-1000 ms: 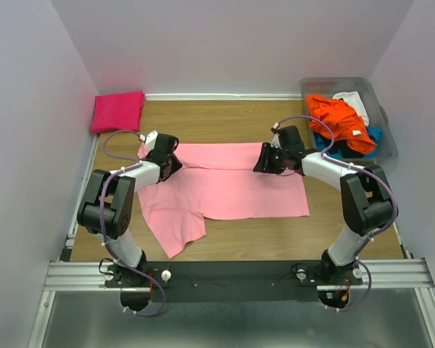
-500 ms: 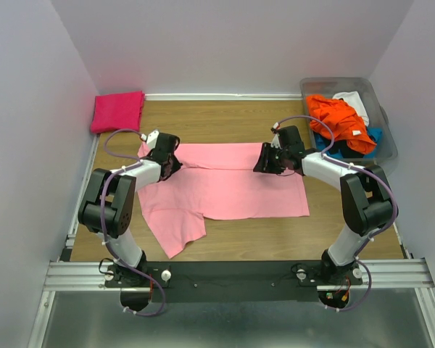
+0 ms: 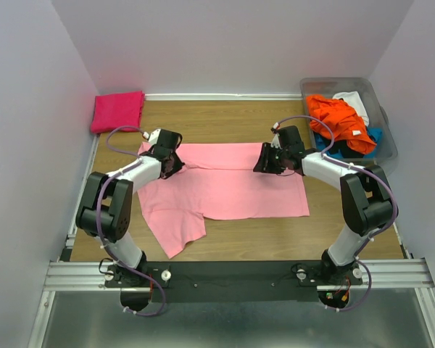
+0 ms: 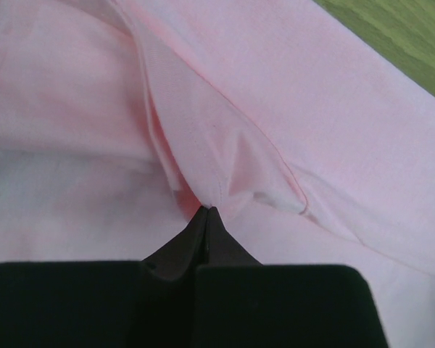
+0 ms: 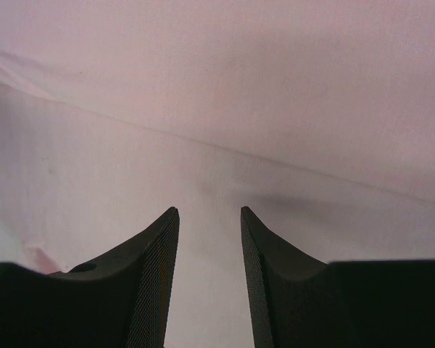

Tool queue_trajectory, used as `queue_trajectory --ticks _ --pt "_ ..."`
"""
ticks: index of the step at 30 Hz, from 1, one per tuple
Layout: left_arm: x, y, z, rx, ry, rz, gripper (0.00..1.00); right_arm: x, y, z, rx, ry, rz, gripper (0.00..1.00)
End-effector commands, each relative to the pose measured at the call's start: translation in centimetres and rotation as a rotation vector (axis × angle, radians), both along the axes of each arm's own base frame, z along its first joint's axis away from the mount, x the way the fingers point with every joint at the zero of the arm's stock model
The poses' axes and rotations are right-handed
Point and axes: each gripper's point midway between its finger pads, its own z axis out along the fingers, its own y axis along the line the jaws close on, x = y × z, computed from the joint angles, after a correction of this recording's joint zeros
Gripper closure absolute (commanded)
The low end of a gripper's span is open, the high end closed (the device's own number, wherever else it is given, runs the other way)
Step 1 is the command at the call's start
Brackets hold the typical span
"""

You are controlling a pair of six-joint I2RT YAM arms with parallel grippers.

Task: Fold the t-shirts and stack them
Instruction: Fold the tshirt

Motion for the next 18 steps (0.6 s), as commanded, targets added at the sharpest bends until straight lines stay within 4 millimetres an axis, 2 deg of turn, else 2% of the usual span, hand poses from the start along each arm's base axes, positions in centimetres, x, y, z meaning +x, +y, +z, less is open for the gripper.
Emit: queue_trajectory --ticks 1,12,18 --pt "-1.4 -1.7 1.7 -0.074 0.025 -0.029 1.00 0.5 -0.3 0.5 -0.019 -0.022 -0.003 0.53" --pt "-4.0 -4.0 3.4 -0.180 0.066 -0.029 1.00 0.1 -0.3 0.5 -0.020 -0.025 0.023 0.53" --pt "-6.5 -4.7 1.4 -0.217 0.136 -0.043 0.93 -0.3 -0.3 0.2 -0.022 -0.020 0.037 0.53"
